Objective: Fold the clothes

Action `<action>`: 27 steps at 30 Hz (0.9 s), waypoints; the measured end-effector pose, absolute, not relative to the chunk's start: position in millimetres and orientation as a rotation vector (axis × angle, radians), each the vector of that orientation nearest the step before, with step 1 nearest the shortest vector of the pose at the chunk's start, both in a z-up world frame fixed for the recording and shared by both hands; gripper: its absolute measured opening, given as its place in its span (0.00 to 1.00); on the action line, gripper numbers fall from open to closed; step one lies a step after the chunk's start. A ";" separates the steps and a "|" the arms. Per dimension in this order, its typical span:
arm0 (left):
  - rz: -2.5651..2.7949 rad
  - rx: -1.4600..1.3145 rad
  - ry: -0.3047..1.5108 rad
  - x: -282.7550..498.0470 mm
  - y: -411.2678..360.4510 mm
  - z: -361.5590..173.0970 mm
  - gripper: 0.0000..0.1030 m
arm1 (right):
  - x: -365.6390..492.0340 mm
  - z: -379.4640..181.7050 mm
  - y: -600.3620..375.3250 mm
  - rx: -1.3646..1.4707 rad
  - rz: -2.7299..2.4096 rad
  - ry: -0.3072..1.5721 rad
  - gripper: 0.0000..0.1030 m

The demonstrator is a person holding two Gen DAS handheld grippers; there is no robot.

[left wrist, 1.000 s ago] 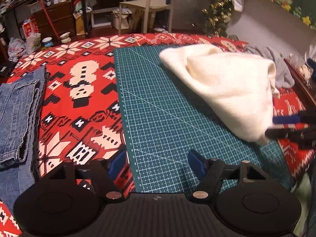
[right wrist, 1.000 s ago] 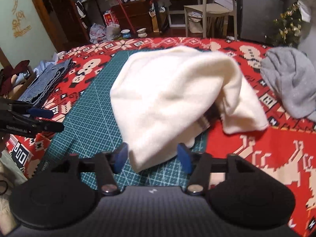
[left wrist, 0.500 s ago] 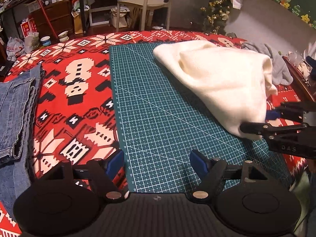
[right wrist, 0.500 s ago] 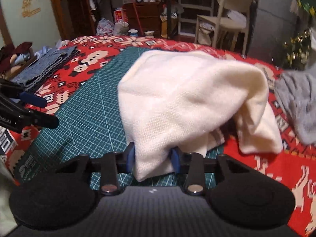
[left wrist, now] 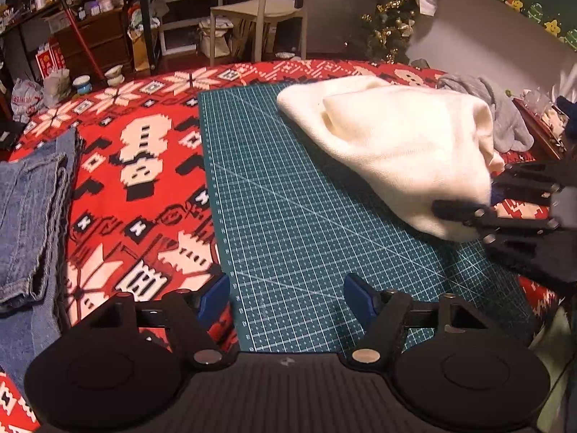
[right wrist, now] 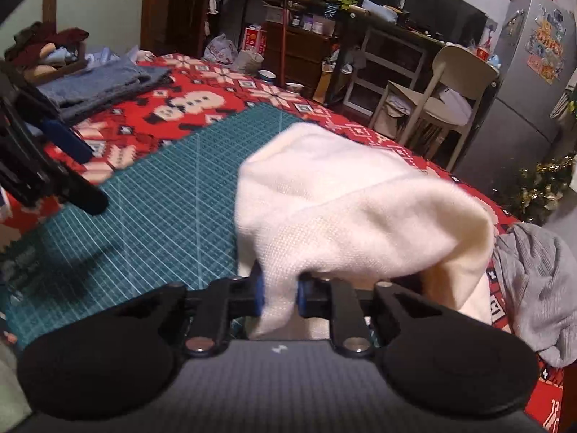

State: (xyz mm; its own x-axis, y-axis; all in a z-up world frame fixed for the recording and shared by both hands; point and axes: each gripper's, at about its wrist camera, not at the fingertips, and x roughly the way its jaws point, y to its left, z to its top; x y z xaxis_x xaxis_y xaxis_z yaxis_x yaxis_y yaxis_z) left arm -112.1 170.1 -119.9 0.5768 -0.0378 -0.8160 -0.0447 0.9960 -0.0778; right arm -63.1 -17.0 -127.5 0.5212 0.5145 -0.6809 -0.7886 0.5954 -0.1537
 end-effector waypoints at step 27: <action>-0.054 -0.047 0.926 -108.6 159.3 -109.7 0.63 | 13.7 -54.0 -41.1 -0.196 0.717 0.690 0.10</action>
State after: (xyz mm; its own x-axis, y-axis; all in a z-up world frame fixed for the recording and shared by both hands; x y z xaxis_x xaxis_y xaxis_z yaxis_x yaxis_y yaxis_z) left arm -108.6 159.3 -109.7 0.5998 -0.0666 -0.7974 0.0262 0.9976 -0.0636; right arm 13.7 -41.1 -54.0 0.5461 0.5382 -0.6420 -0.6622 0.7467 0.0626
